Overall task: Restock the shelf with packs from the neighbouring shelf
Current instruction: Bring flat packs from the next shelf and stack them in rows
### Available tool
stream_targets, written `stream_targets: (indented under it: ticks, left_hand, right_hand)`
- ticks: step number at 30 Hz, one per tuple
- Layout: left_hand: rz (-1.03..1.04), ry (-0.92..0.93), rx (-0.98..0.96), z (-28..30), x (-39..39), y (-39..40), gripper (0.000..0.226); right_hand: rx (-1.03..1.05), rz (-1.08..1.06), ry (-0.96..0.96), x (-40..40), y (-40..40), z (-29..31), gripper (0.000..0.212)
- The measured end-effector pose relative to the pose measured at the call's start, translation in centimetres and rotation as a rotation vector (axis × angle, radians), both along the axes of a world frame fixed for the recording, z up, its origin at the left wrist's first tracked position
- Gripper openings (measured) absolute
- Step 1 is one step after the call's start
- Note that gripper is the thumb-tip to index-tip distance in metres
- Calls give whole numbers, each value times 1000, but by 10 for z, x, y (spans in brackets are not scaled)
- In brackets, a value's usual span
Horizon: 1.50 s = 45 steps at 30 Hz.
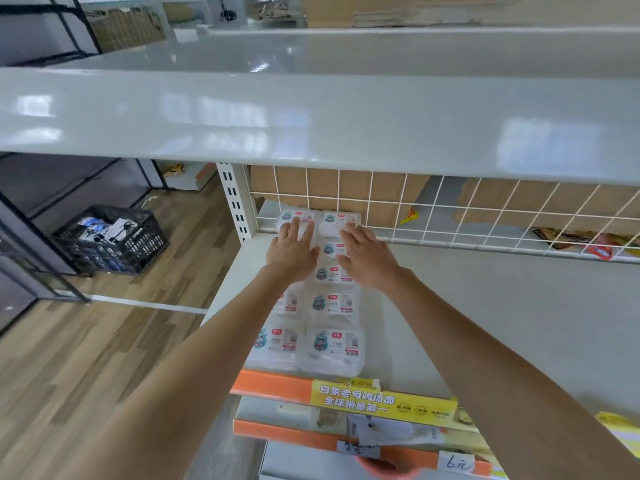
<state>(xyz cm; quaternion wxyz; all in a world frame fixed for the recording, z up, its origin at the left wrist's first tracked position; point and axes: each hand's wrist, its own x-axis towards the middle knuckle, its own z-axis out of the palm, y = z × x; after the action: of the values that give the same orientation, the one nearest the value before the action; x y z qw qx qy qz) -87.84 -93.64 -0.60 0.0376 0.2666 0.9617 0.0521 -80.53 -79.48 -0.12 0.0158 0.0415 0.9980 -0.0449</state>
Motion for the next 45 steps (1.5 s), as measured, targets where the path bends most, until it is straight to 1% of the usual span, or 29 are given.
stream_targets:
  ticks: [2,5,7,9,12,14,16,19,21,23,26,29,31,34,36,40,42,45]
  left_hand:
    - [0,14,42,0,6,0,58]
    - [-43,98,97,-1,25,-1,53]
    - [-114,155,112,0,40,1,47]
    - [-203,203,118,1,53,5,43]
    - [-343,254,143,4,75,18,40]
    - [-425,305,162,5,94,32,35]
    - [-483,329,140,5,114,51,33]
    - [-558,313,68,9,154,88,27]
    - [-604,303,58,9,183,116,26]
    - [-656,285,85,10,215,145,28]
    - [-733,241,129,10,265,192,38]
    - [-809,215,159,7,310,239,41]
    - [-858,217,187,1,338,268,39]
    - [-921,190,203,-5,378,305,36]
    - [-949,172,204,-7,398,328,38]
    - [-993,77,234,-1,432,372,38]
    - [-1001,58,238,-1,442,396,39]
    - [-1002,53,252,-6,449,438,35]
  right_hand:
    - [-19,-2,2,3,1,1,57]
    - [-48,11,71,17,4,4,51]
    - [-59,29,98,33,11,5,45]
    - [-24,56,102,53,21,6,41]
    - [73,77,91,90,40,6,39]
    - [100,64,99,118,53,5,38]
    - [106,40,128,149,70,2,38]
    - [87,-23,146,205,101,0,39]
    - [78,-74,154,244,124,-2,39]
    - [73,-122,203,284,147,-1,36]
    - [76,-168,294,345,180,-2,34]
    - [57,-246,287,401,213,-4,37]
    - [48,-286,289,436,234,-7,39]
    - [24,-385,279,482,262,-10,36]
    - [4,-455,298,507,278,-10,31]
    - [-15,-557,368,540,314,-12,32]
    - [-14,-590,397,549,332,-14,31]
    - [-28,-610,379,556,363,-17,31]
